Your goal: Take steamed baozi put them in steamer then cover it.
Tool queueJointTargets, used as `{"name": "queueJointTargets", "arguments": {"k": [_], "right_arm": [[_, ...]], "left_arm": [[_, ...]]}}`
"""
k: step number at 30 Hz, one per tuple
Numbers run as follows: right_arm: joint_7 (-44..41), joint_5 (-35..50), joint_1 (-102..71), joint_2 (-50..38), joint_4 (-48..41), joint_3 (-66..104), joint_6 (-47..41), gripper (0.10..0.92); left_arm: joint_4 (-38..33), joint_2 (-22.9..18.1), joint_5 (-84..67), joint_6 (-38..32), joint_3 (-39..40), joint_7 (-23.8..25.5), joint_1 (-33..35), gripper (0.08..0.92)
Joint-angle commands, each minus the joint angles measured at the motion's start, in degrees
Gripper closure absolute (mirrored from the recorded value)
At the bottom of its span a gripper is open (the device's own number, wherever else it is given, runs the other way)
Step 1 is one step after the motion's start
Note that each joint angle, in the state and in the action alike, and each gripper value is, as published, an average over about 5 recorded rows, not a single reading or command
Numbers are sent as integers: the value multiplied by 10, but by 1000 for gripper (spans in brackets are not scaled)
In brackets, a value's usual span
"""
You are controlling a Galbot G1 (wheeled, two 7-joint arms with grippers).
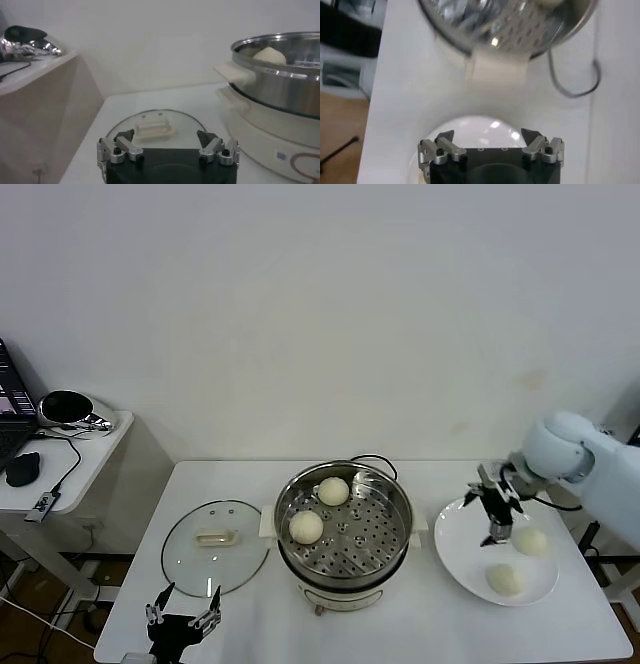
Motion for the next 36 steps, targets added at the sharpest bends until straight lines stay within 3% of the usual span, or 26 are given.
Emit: {"name": "queueJointTargets", "arguments": {"k": [1,36], "right_arm": [[6,-95,-108,-16,-39,63,45,203],[27,-95,-229,15,-101,132,38,203]], "left_arm": [[-3,-5,7,-1,-2,0,22,177],[14,-4,13,-1,-1,2,17,177]]}}
